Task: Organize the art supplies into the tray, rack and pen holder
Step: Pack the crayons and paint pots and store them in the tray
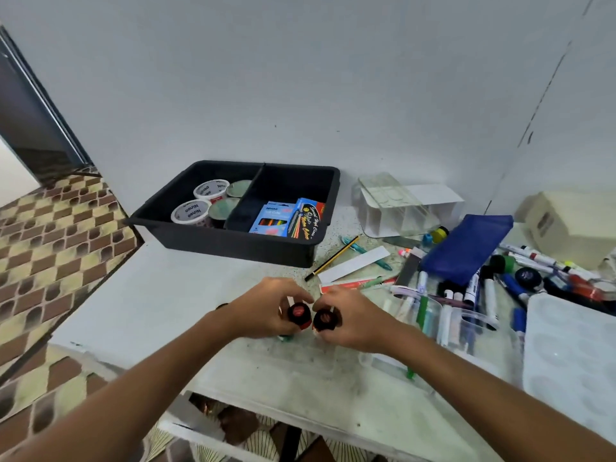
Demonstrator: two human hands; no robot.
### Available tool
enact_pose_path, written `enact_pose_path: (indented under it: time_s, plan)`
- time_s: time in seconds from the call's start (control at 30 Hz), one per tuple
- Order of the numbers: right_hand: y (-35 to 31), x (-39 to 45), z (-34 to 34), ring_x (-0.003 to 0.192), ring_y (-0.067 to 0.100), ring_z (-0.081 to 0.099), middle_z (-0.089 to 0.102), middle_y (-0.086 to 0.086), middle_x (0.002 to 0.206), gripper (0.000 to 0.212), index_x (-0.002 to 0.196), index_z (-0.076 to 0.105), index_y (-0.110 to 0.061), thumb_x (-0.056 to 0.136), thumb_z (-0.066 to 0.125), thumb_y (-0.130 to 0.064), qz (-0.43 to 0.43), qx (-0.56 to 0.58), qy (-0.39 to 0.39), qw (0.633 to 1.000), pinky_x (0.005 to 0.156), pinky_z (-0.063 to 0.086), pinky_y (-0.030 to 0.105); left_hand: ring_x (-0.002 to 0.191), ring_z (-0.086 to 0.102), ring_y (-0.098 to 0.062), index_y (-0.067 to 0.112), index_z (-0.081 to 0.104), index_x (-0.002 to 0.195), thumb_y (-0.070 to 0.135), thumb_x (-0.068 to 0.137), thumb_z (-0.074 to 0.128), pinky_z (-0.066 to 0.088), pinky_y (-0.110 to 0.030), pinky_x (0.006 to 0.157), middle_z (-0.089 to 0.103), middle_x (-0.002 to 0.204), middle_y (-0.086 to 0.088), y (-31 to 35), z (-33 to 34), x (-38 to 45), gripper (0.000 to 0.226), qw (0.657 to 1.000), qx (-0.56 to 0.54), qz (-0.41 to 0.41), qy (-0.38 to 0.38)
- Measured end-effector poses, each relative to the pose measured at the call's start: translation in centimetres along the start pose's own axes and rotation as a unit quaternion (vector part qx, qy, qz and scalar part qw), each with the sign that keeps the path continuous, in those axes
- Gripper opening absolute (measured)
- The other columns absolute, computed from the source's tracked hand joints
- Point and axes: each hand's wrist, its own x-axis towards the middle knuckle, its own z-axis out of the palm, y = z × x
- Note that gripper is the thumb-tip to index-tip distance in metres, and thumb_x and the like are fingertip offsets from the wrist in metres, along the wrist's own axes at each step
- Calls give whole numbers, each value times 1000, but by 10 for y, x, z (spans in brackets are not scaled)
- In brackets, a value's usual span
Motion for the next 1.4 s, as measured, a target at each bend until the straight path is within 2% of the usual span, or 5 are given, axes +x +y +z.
enact_pose_path:
  time_s: [0.53,0.83,1.0,1.1,1.4]
  plan:
    - [-19,3,6,103,29,53,52,9,114,35,115,51,-12,84,63,-24,73,-179,-64,979,78,43,37,88,53,-11,17,66,108,28,72,79,46,-21,74,61,105,3,-9,19,9,40,992,81,81,-43]
    - [-25,6,3,102,29,57,60,7,111,34,111,52,-17,81,65,-27,110,-200,-57,972,74,42,35,78,47,13,19,70,92,24,72,79,34,-2,63,47,88,25,-11,11,11,23,991,20,120,-55]
    - [-32,5,2,96,29,58,63,8,103,14,96,59,-18,83,63,-21,101,-218,-54,969,68,37,32,88,52,-6,24,68,93,40,69,77,48,-26,73,60,98,9,-20,11,23,30,989,58,103,-94]
    - [-28,-1,-4,88,22,55,62,3,98,13,88,60,-21,80,69,-24,120,-134,-55,982,65,38,31,80,48,6,26,68,91,47,71,75,37,-8,65,57,90,16,-16,7,33,30,985,52,137,-90]
    - [42,-70,-87,70,5,57,63,-9,79,17,83,63,-24,84,61,-7,208,69,180,959,67,50,25,61,50,-5,23,68,84,50,75,54,37,-12,56,56,70,18,67,38,102,31,975,-55,214,-6]
